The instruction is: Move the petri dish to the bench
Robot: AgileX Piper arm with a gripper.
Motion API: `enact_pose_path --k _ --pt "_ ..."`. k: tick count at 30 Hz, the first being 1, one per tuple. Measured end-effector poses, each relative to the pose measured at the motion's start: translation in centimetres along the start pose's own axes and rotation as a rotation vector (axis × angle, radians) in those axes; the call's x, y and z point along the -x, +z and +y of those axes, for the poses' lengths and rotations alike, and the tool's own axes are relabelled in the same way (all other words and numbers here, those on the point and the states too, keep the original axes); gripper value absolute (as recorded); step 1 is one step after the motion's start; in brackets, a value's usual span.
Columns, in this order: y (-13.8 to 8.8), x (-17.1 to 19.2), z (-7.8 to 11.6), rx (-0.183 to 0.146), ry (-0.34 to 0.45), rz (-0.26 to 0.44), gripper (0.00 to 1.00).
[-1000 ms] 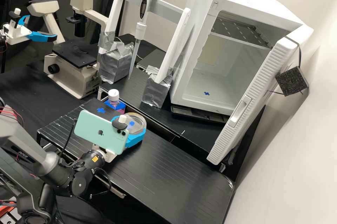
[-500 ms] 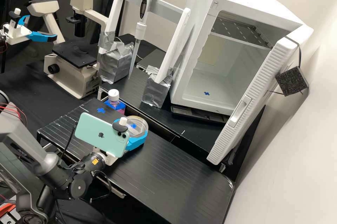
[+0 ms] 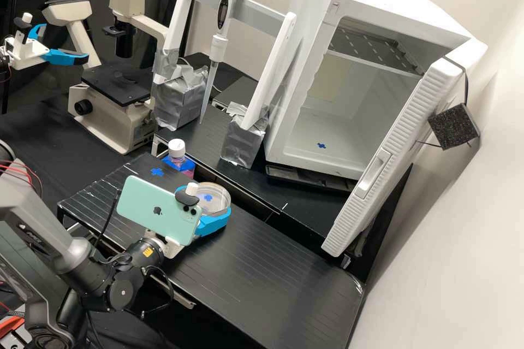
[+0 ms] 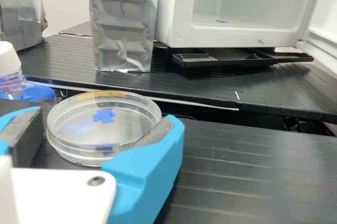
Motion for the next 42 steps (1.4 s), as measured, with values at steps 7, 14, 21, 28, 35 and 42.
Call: enact_pose_path --k 7,14,21,28,35,42 --pt "-0.6 0.3 0.3 0.055 0.038 -0.007 1.0" --pt "-3.7 0.8 1.9 0.072 0.282 0.121 1.0" --pt "-6.5 1.3 2.1 0.017 0.365 0.318 1.0" --pt "-6.4 -0.2 1.6 -0.031 0.238 0.349 1.0" --pt "-6.3 -2.2 0.9 -0.088 0.216 0.353 1.0" --pt "-6.3 -3.3 0.9 -0.154 0.261 0.326 1.0"
